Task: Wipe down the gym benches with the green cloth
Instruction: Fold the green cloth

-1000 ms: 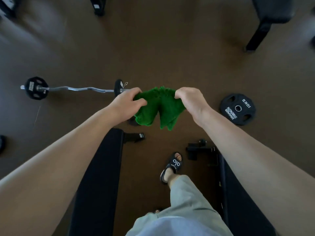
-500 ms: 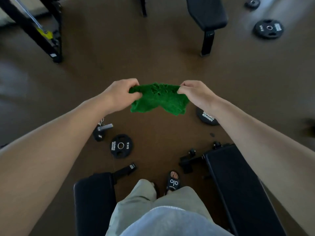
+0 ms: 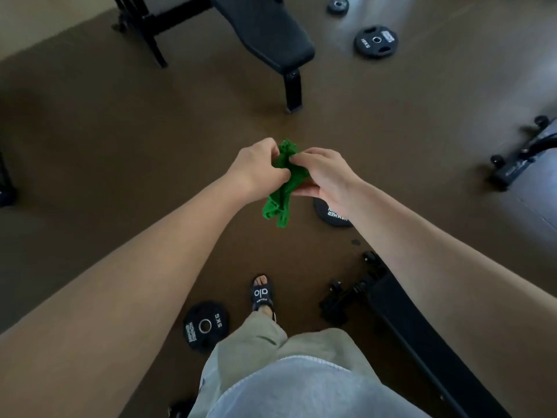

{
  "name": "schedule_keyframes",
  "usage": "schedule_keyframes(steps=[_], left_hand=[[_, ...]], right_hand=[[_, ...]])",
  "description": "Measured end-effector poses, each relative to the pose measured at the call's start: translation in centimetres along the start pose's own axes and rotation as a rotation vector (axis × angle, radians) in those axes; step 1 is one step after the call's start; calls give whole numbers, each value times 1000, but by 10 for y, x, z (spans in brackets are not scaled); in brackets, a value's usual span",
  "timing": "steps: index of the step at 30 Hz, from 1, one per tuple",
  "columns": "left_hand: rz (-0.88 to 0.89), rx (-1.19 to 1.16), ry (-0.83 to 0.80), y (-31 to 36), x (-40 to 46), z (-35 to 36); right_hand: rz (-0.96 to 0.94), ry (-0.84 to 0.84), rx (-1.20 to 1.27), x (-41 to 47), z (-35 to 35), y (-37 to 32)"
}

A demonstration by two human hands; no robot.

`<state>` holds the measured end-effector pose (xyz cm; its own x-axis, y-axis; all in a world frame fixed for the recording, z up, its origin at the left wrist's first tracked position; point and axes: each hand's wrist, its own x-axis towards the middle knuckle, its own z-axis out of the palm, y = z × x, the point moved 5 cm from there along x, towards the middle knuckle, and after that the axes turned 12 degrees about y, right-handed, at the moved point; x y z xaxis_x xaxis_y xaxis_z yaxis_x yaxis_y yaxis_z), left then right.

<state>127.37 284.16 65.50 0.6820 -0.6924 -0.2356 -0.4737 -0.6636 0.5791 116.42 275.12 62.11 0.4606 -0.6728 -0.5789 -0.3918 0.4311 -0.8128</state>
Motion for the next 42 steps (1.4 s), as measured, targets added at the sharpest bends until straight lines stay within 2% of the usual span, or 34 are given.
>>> schedule_keyframes(steps=[6, 9, 12, 16, 18, 21, 23, 27, 32, 36, 42], left_hand=[[9, -68, -104, 20, 81, -7], [108, 0, -171, 45, 119, 0], [210, 82, -282, 81, 158, 16], [284, 82, -383, 142, 200, 37], [240, 28, -447, 172, 223, 49], [116, -107, -560, 217, 257, 70], [102, -89, -542, 245, 283, 85], [150, -11, -414, 298, 334, 110], [393, 78, -601, 375, 363, 151], [681, 302, -756, 425, 386, 199], [825, 307, -831, 490, 466, 270]], right_hand=[[84, 103, 223, 44, -2, -37], [117, 152, 285, 66, -21, -48], [103, 190, 291, 92, -51, -57], [44, 363, 182, 133, -113, -63], [25, 340, 87, 151, -140, -69], [53, 185, 168, 183, -173, -81], [65, 181, 294, 202, -200, -95], [51, 302, 413, 232, -262, -123], [26, 378, 538, 267, -330, -144], [10, 428, 594, 297, -372, -158], [4, 527, 649, 365, -433, -176]])
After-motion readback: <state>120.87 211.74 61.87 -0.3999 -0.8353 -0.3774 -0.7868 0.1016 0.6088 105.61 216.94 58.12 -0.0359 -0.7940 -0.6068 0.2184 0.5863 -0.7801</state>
